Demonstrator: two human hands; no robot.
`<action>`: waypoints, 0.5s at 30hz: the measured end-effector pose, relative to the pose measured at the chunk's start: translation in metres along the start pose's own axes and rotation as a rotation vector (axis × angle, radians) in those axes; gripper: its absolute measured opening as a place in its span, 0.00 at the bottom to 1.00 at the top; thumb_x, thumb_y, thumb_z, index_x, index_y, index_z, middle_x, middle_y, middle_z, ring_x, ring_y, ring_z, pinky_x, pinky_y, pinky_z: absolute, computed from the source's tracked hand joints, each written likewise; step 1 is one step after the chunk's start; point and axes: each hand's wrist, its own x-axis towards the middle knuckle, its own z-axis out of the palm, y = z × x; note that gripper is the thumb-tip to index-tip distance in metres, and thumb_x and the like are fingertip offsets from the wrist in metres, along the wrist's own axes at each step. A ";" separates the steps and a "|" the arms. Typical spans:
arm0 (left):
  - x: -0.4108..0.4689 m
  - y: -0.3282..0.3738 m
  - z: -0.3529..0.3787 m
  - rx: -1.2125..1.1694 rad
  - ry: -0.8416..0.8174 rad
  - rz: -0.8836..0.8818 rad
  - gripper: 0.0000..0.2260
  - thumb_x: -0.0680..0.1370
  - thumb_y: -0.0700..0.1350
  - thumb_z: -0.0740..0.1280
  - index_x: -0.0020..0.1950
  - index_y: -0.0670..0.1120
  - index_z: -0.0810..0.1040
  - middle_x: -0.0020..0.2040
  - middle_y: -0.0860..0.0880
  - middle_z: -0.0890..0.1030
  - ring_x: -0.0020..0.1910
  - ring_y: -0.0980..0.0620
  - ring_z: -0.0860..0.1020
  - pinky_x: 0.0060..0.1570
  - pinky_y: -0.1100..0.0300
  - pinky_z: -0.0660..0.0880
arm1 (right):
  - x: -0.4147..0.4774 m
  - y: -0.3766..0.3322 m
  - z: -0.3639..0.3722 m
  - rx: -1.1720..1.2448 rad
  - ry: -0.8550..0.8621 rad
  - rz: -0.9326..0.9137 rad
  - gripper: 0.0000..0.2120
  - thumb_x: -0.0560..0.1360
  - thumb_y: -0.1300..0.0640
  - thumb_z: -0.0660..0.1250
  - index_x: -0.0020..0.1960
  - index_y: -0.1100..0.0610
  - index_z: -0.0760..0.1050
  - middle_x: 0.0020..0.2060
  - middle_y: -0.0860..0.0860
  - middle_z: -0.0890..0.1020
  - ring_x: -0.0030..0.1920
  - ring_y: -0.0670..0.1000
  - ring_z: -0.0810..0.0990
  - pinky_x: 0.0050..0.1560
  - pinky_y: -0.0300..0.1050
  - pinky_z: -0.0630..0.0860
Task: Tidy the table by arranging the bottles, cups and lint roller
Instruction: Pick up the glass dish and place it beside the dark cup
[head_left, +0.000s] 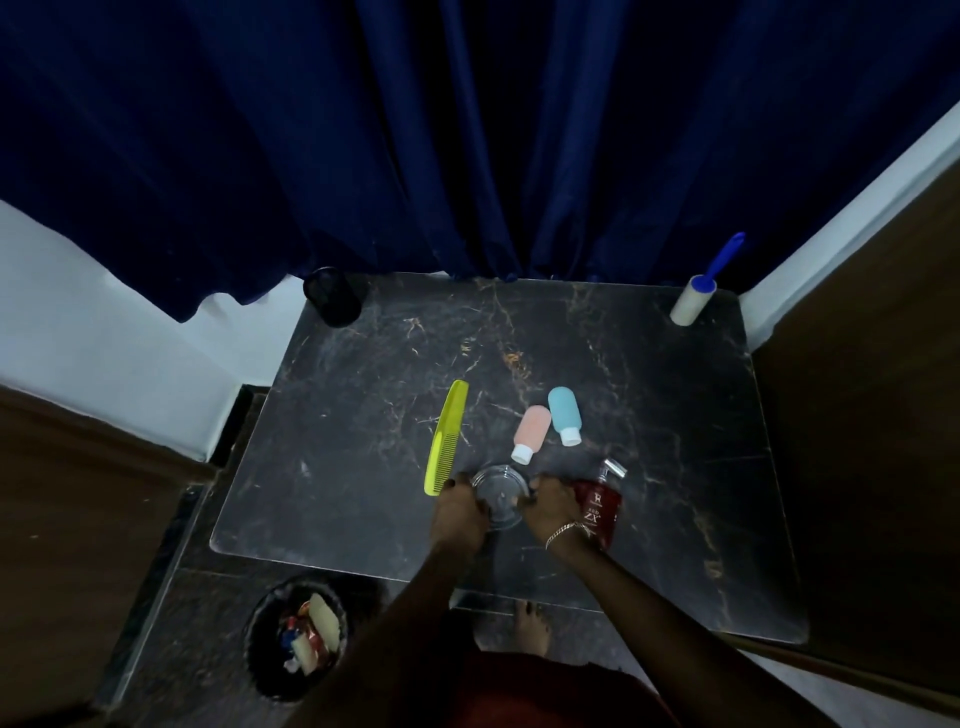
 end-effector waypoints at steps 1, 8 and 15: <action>0.000 -0.001 0.000 -0.027 0.008 -0.006 0.17 0.81 0.38 0.65 0.70 0.37 0.72 0.66 0.36 0.79 0.65 0.38 0.77 0.64 0.47 0.75 | 0.001 -0.001 0.001 -0.006 -0.003 0.002 0.14 0.74 0.53 0.70 0.57 0.59 0.81 0.56 0.57 0.84 0.61 0.57 0.81 0.60 0.45 0.77; 0.002 -0.010 -0.002 -0.191 0.048 0.019 0.15 0.79 0.36 0.68 0.65 0.37 0.78 0.62 0.38 0.82 0.63 0.38 0.79 0.63 0.49 0.75 | 0.002 -0.007 0.008 -0.037 0.018 0.004 0.12 0.74 0.57 0.68 0.55 0.59 0.83 0.54 0.57 0.85 0.58 0.56 0.83 0.58 0.45 0.79; 0.011 -0.026 -0.028 -0.286 -0.008 0.017 0.09 0.75 0.35 0.68 0.55 0.39 0.81 0.52 0.40 0.86 0.55 0.40 0.83 0.55 0.51 0.79 | -0.005 -0.025 0.019 -0.049 0.096 0.013 0.11 0.74 0.59 0.65 0.51 0.59 0.84 0.51 0.56 0.86 0.56 0.57 0.84 0.57 0.45 0.78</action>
